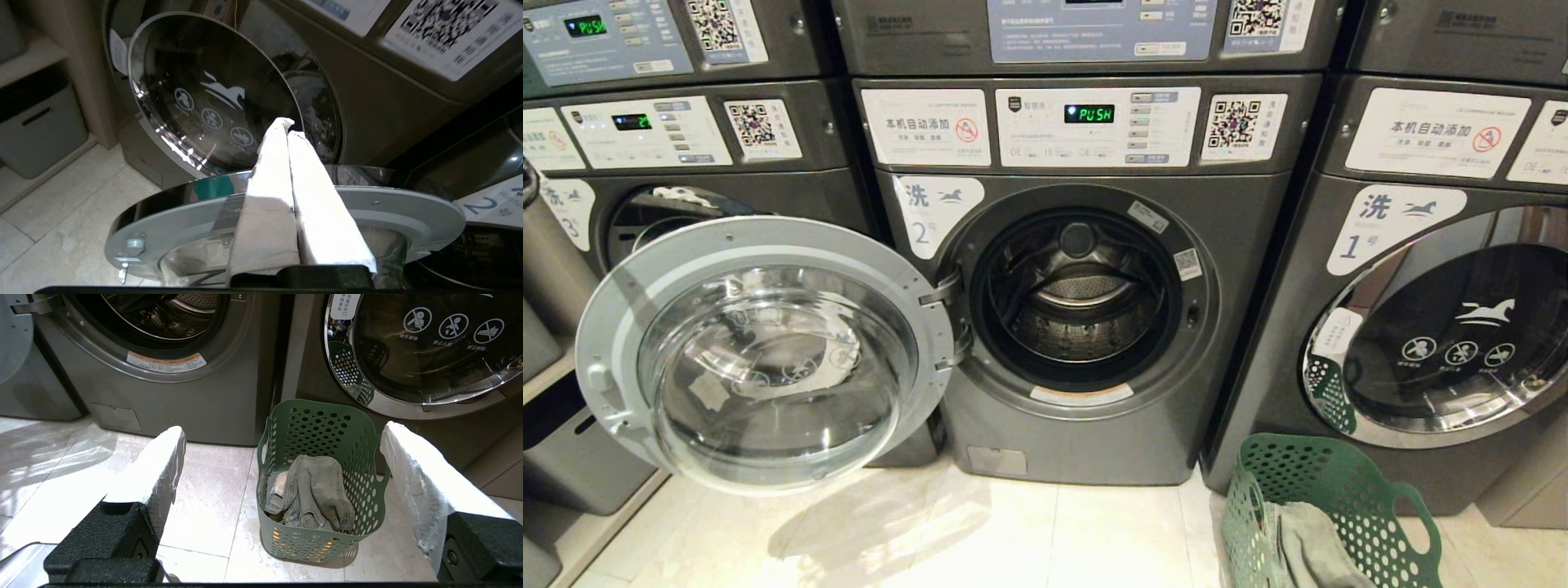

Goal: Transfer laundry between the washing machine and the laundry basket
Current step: Close the washing machine door with the left hand

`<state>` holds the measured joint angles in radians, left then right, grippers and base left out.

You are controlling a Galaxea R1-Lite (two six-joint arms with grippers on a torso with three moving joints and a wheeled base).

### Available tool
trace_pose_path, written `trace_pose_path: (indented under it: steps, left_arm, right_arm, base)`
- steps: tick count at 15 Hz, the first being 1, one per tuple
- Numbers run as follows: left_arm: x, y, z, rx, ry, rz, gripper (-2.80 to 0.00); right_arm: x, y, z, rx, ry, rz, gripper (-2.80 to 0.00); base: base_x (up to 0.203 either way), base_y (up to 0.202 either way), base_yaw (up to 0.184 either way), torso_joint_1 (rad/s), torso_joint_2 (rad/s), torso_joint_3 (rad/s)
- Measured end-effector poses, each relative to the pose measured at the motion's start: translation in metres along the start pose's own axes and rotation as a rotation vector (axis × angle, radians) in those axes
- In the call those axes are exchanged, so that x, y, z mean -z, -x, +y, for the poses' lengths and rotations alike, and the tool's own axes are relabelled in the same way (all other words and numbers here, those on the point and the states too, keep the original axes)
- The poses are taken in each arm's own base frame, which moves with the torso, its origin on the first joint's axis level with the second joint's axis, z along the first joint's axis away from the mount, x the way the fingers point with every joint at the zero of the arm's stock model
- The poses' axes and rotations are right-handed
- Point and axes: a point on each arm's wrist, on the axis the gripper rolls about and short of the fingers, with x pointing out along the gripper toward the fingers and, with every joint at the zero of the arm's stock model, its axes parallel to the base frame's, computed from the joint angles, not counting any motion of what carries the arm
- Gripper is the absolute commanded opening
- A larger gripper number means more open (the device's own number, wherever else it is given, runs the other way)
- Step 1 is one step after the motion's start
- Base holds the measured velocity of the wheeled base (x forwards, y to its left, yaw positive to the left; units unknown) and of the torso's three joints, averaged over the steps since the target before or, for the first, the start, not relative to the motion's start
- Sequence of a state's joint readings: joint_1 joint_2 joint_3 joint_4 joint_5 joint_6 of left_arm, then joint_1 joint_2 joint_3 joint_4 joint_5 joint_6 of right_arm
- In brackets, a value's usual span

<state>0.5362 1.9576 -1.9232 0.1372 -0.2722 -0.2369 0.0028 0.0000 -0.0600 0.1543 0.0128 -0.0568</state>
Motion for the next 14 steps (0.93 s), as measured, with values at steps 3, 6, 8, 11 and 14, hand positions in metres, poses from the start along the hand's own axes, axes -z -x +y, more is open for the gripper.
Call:
trace_pose_path:
  steps: [3, 6, 8, 11, 14]
  left_arm:
    - [0.02, -0.034, 0.018, 0.049, 0.005, 0.023, -2.8]
    - [0.038, -0.063, 0.031, 0.093, -0.007, -0.006, -2.8]
    - [0.05, -0.079, 0.038, 0.112, -0.009, -0.015, -2.8]
    - [0.063, -0.094, 0.045, 0.125, 0.021, -0.023, -2.8]
    - [0.072, -0.096, 0.045, 0.143, 0.07, 0.055, -2.8]
  right_arm:
    - [0.0, 0.0, 0.0, 0.001, -0.003, 0.0, 0.0]
    - [0.0, 0.0, 0.0, 0.001, -0.001, 0.0, 0.0]
    - [0.0, 0.0, 0.0, 0.001, -0.001, 0.0, 0.0]
    - [0.0, 0.0, 0.0, 0.002, -0.001, 0.0, 0.0]
    - [0.0, 0.0, 0.0, 0.001, 0.006, 0.001, 0.0]
  base:
    - [0.0, 0.0, 0.0, 0.0, 0.0, 0.0]
    - [0.0, 0.0, 0.0, 0.0, 0.0, 0.0]
    - [0.0, 0.0, 0.0, 0.0, 0.0, 0.0]
    - [0.0, 0.0, 0.0, 0.0, 0.0, 0.0]
    - [0.0, 0.0, 0.0, 0.0, 0.0, 0.0]
